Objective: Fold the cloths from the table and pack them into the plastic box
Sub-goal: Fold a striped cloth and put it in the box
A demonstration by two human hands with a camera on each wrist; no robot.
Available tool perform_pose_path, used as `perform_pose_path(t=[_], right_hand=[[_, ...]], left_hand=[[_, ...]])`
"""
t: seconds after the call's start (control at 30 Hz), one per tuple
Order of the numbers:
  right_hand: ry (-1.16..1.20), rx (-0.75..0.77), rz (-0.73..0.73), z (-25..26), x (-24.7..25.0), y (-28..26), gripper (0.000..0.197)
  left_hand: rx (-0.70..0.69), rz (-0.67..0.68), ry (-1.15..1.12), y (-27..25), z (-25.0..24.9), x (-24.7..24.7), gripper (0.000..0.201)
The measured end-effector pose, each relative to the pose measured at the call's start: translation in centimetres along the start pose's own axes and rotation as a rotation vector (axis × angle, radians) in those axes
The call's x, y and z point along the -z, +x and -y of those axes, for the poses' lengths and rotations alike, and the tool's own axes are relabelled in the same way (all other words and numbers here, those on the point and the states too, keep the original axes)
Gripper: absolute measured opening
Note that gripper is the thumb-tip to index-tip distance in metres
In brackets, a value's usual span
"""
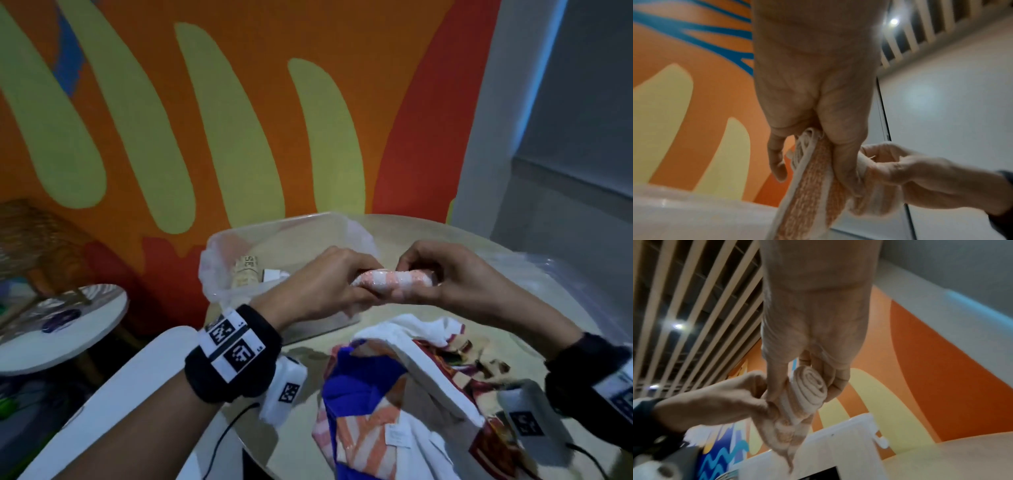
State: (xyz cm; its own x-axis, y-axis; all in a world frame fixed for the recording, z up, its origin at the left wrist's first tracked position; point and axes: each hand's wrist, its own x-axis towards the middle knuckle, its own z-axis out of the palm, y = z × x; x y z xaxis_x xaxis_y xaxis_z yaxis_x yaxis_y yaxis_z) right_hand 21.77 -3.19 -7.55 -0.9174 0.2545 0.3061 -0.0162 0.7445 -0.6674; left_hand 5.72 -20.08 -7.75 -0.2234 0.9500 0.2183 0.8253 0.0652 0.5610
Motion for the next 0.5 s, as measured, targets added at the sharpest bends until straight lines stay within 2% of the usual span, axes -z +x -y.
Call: perform_pose_path(t=[0.07,0.2,0.37,0.5], right_hand=[[-0.042,0.027,0.026,1.3,-1.9,1.6,0.03],[-0.17,0.072,0.0,3.7,-4.6,5.5,0.037],[-0.195,0.028,-0.008,4.2,-5.9,11.3,0.028],[-0.189,-0.005,0.03,4.2,-8.6,15.1,0.017]], left_hand=[[-0.025,-0.007,0.183,-0.5,0.9,2.3,0.022],[0.037,-0.074,0.357,-1.0,3.6,6.5,0.025],[0.26,-0.181,0.323,-3.2,7.5,10.5,0.039],[0.442,-0.186,0.399,-5.2,10.6,11.4,0.042]])
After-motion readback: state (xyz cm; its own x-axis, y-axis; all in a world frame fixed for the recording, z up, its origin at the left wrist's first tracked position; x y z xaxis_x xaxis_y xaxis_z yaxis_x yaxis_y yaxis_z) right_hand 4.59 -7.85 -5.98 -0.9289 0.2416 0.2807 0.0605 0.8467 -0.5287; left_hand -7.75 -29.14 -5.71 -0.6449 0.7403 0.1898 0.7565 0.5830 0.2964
